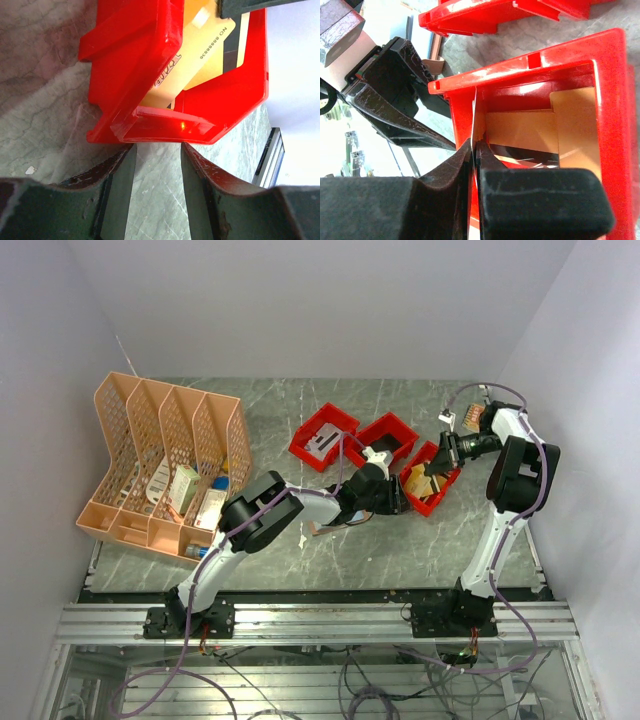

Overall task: Put the credit cards into the card holder
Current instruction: Pick up the credit card from the storage box.

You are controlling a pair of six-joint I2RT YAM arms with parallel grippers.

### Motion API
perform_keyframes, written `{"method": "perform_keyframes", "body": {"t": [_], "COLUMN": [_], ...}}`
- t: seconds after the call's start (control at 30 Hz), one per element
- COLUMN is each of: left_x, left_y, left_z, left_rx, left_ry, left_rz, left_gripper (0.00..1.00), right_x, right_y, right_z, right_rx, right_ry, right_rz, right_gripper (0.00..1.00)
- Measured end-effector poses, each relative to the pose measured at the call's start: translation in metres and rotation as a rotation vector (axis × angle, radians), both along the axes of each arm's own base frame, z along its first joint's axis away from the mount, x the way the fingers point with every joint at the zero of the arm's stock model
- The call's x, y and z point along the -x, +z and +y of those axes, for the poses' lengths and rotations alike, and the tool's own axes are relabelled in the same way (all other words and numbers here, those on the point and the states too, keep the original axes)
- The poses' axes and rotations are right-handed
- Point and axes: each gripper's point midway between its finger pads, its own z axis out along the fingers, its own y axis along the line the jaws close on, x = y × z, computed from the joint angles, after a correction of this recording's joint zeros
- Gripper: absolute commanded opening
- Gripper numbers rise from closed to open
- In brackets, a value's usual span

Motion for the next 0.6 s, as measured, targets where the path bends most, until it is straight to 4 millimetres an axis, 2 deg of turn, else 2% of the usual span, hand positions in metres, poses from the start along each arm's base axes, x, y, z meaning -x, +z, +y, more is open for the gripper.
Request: {"method": "perform_keyframes", "body": {"t": [0.33,0.43,0.6], "left_x": [0.001,0.001,0.001], "left_y": [0.0,0.0,0.0], "left_z": [0.002,0.002,0.002], "left_rx": [0.001,0.001,0.001], "left_ry": [0.001,0.001,0.001], "left_rz": [0.0,0.0,-0.001], "left_gripper": [0.52,0.52,0.52], "right_x": [-0.02,-0.025,-0.031], "right_y": [-0.001,0.004,0.012], "right_z": [-0.019,-0.023,-0.026], "right_rx": [0.046,0.073,0.095], "right_ry": [-0.059,-0.063,-0.067], "right_rz": [-0.064,-0.103,-0.152], "right_gripper": [0.06,0.09,0.07]}}
